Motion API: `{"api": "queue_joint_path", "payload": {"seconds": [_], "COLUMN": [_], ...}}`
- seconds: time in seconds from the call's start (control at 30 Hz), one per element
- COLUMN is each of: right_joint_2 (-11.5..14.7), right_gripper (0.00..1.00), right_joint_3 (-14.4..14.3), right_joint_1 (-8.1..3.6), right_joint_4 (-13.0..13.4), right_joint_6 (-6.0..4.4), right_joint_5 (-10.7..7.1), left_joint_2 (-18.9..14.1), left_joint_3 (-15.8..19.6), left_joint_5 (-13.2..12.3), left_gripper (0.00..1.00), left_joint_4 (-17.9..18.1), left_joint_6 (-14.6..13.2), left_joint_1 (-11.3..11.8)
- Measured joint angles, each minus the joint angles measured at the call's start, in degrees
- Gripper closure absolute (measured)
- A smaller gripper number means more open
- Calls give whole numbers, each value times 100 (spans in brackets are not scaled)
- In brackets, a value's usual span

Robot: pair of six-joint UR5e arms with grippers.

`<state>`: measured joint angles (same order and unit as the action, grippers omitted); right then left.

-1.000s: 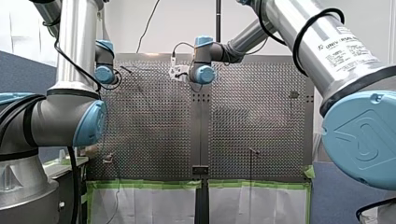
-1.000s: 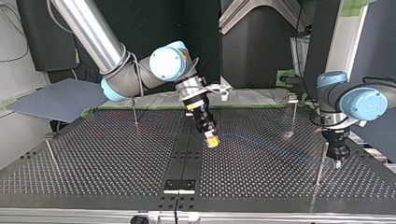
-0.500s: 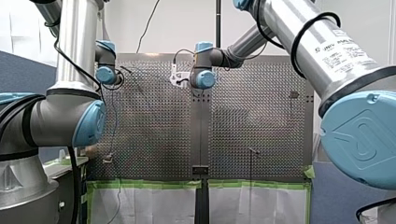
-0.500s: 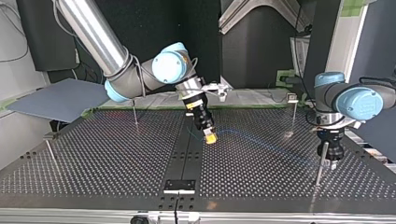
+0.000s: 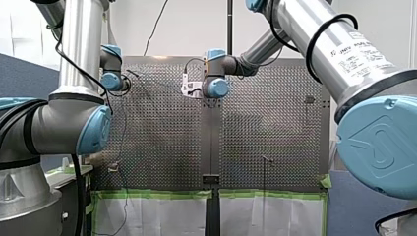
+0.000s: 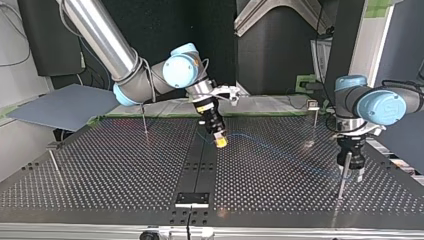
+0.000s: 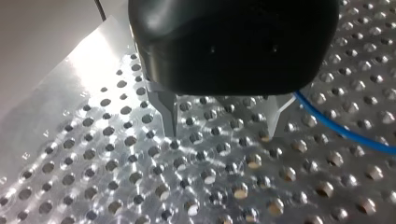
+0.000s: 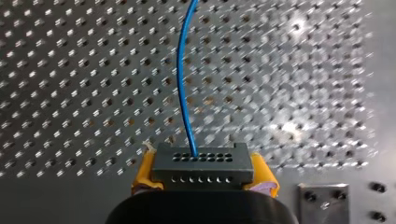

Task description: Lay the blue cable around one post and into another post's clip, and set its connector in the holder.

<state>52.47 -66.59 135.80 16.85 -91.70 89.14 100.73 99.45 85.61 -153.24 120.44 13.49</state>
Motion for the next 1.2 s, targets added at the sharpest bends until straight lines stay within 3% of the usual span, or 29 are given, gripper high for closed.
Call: {"api": "queue_joint_path", "payload": {"seconds": [0.3, 0.77, 1.2], "right_joint_2": [-2, 13, 35], "right_gripper": [100, 100, 100], "right_joint_3": [-398, -1167, -1872], "right_joint_1": [-113, -393, -582], "right_joint_4": [115, 807, 1512], "right_joint_6": [3, -31, 72], "right_joint_5": [216, 861, 1491], "left_joint_2": [14, 114, 116], "left_joint_3": [2, 2, 2], "left_joint_5": [-206, -235, -251], "left_gripper": [2, 2, 2], "left_joint_4": [165, 171, 171], "left_joint_6": [315, 373, 447], "left_joint_1": [-7, -13, 0]}}
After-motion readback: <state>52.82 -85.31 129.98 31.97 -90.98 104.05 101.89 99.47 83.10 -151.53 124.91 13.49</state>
